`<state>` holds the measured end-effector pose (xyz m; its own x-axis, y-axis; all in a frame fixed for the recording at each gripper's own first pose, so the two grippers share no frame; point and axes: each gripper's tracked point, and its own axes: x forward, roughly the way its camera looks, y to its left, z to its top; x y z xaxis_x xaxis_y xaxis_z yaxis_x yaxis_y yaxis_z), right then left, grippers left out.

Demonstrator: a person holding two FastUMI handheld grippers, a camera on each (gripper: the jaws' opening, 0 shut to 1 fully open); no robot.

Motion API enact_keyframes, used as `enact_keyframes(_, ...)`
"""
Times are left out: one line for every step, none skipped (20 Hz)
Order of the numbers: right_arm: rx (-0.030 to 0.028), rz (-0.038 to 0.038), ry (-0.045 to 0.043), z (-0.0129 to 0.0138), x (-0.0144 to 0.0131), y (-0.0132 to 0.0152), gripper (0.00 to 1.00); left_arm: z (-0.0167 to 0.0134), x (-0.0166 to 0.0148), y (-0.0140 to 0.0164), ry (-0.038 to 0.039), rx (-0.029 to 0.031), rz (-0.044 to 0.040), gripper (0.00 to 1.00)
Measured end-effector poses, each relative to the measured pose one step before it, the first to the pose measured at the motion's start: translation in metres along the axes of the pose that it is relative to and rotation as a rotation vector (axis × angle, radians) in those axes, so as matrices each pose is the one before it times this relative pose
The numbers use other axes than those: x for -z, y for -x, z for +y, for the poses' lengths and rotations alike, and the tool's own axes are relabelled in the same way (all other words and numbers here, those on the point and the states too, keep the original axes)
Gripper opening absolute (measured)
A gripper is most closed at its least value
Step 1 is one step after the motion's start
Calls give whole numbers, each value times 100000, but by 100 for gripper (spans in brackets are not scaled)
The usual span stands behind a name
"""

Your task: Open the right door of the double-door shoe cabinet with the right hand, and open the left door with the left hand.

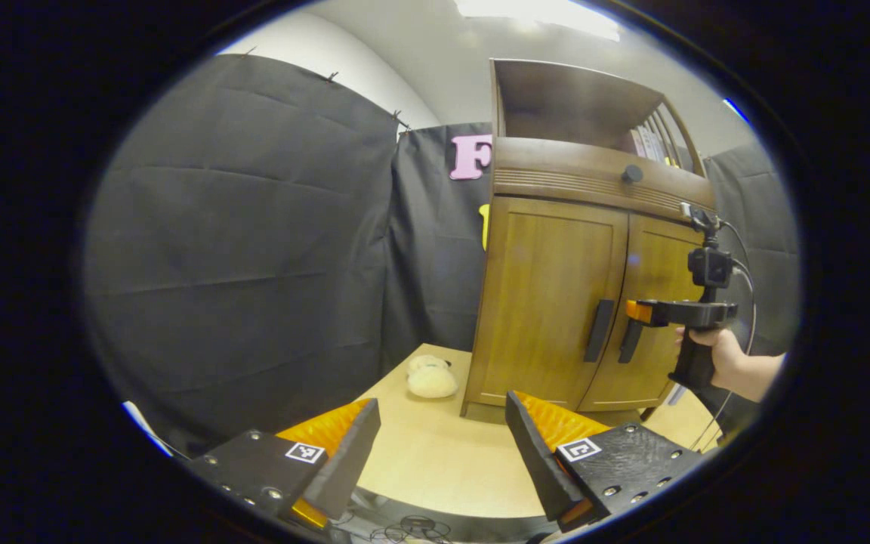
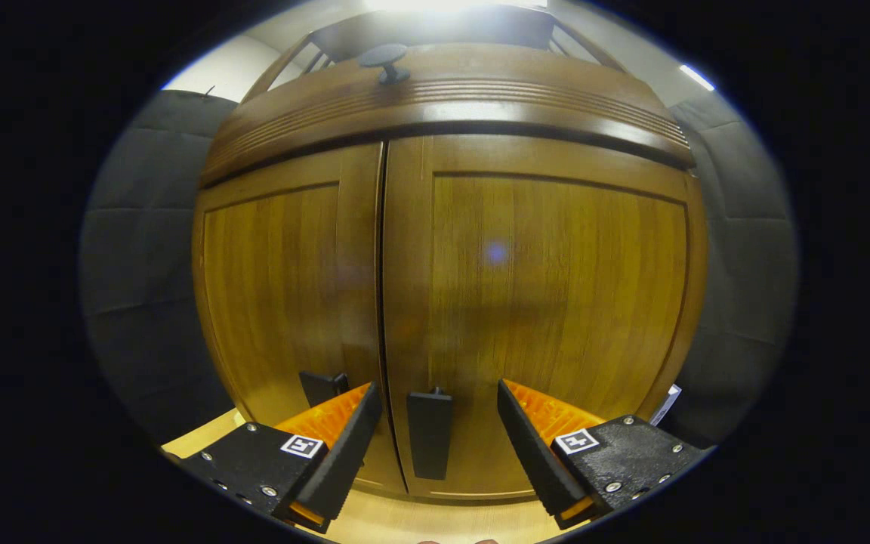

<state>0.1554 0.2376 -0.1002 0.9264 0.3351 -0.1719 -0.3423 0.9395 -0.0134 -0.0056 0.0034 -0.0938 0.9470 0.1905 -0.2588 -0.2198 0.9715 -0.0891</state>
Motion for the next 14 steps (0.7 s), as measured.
enact_keyframes(162, 1063, -433, -106, 343, -403, 92, -52, 30, 66, -597, 712, 266, 95)
enact_keyframes(819, 477, -377, -268, 267, -118, 94, -38, -45, 17, -541, 602, 97, 100)
enact_keyframes(999, 93, -330, -113, 175, -108, 91, -79, 28, 33, -448, 623, 2, 100)
enact_keyframes(400, 382, -465, -15, 163, -129, 90, -32, 33, -16, -137, 616, 128, 100)
enact_keyframes(-301, 253, -260, 15, 232, 51, 87, -95, 52, -57, -45, 687, 490, 95)
enact_keyframes(-416, 171, 350, 99, 140, -97, 78, 6, 116, -12, 179, 495, 727, 95)
enact_keyframes(-459, 357, 160, -49, 71, -132, 69, -55, 18, 85, 191, 602, 846, 95)
enact_keyframes(-336, 927, -579, 42, 97, -37, 60, 12, -105, 27, 42, 321, 655, 95)
enact_keyframes(372, 1161, -1078, 46, 223, 13, 52, 10, 45, 23, -177, -86, 413, 100)
enact_keyframes(-10, -452, -1088, 93, -104, 62, 44, -10, -80, -47, -262, -78, 175, 100)
enact_keyframes(-222, 720, -671, 265, 228, -410, 36, -83, 110, -13, -267, 44, 114, 100)
enact_keyframes(-189, -51, -643, 11, 11, 135, 36, 32, 33, 1, -64, -145, 69, 100)
enact_keyframes(-90, 699, -247, -74, 213, 77, 35, -29, 114, -29, 113, -177, 93, 100)
enact_keyframes(-388, 133, 58, -27, -57, 0, 32, -28, -23, -22, 299, -53, 68, 100)
